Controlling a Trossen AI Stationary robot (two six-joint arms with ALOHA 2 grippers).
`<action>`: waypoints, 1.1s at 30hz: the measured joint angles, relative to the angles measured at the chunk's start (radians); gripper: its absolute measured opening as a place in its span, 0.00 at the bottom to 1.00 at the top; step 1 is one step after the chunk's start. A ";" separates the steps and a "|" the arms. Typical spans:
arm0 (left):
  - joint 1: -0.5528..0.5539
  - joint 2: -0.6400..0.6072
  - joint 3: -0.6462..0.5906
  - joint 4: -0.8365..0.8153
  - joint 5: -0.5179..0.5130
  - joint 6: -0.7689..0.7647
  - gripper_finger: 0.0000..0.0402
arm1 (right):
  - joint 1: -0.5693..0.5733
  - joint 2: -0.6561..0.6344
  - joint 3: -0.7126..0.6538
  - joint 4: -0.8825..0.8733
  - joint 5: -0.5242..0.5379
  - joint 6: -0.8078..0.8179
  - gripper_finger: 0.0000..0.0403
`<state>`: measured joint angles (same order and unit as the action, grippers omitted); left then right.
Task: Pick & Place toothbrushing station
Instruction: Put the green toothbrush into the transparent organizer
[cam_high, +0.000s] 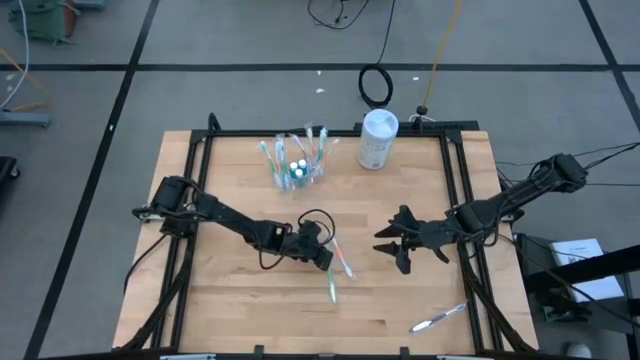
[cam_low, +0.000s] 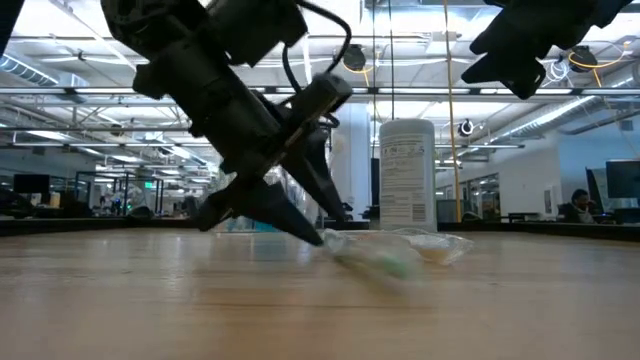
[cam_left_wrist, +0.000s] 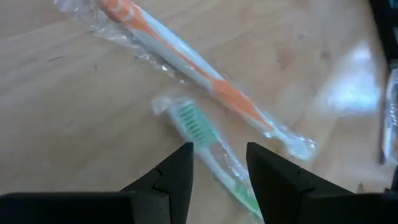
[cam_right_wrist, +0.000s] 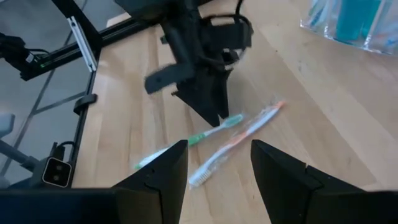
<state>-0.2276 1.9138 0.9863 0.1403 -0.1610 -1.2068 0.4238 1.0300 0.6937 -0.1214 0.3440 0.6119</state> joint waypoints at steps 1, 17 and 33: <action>0.003 0.006 0.001 -0.004 0.006 -0.003 0.38 | -0.001 0.000 0.000 0.002 0.000 0.000 0.42; 0.074 0.009 0.002 -0.062 0.058 0.186 0.28 | -0.001 0.000 0.000 0.005 0.002 -0.003 0.42; 0.082 -0.067 -0.002 -0.076 0.086 0.349 0.04 | -0.001 0.000 0.001 0.005 0.003 -0.007 0.42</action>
<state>-0.1458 1.8471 0.9844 0.0642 -0.0746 -0.8573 0.4224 1.0302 0.6945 -0.1165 0.3466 0.6052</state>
